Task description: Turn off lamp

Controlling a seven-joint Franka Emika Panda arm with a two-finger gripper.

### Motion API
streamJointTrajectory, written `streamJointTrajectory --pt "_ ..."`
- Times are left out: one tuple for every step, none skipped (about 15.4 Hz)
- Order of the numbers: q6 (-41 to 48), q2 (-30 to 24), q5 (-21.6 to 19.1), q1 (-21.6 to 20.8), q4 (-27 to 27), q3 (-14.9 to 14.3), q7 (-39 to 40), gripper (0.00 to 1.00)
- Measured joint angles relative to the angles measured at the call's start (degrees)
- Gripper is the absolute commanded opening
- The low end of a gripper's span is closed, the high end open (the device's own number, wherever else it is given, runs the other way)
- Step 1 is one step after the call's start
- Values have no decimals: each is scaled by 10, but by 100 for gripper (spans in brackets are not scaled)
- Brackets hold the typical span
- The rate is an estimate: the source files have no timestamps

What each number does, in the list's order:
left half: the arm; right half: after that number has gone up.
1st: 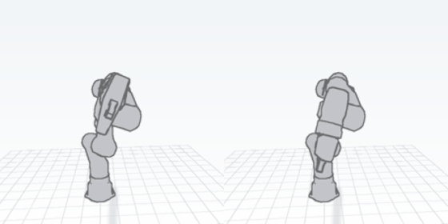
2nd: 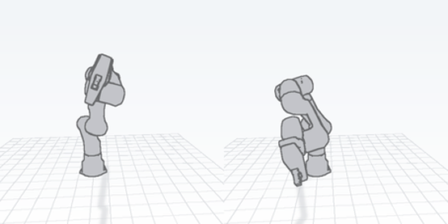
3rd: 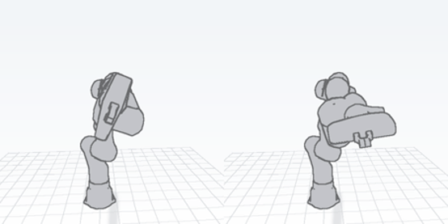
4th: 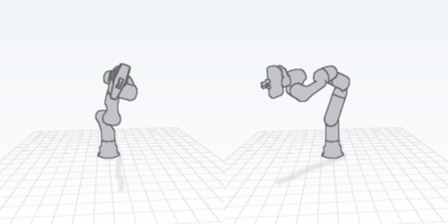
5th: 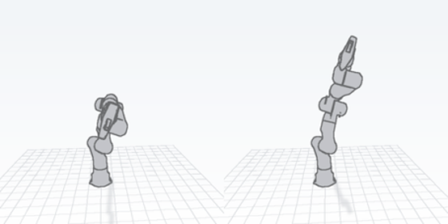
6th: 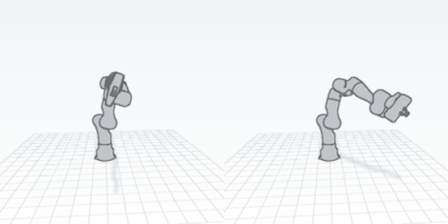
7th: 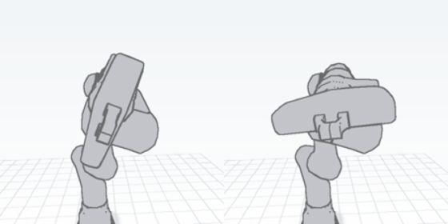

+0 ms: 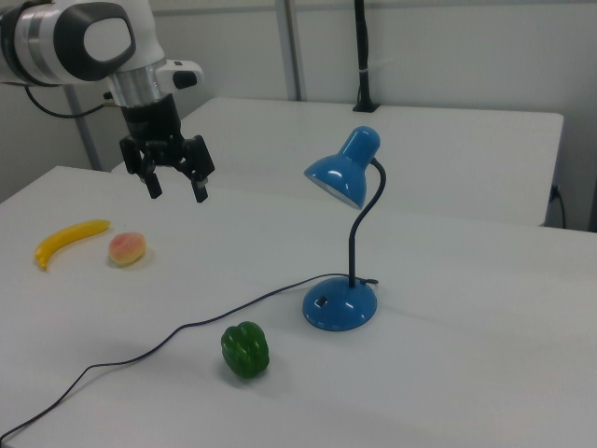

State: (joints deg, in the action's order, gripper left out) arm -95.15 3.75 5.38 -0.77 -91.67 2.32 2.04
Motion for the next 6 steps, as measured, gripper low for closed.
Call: streamJointTrajectory --pt "0 0 0 0 0 0 0 100" --pt "0 0 0 0 0 0 0 100" --pt "0 0 0 0 0 0 0 100" --pt "0 0 0 0 0 0 -3 100" --pt "0 0 0 0 0 0 -7 100" --pt "0 0 0 -1 0 0 -12 100"
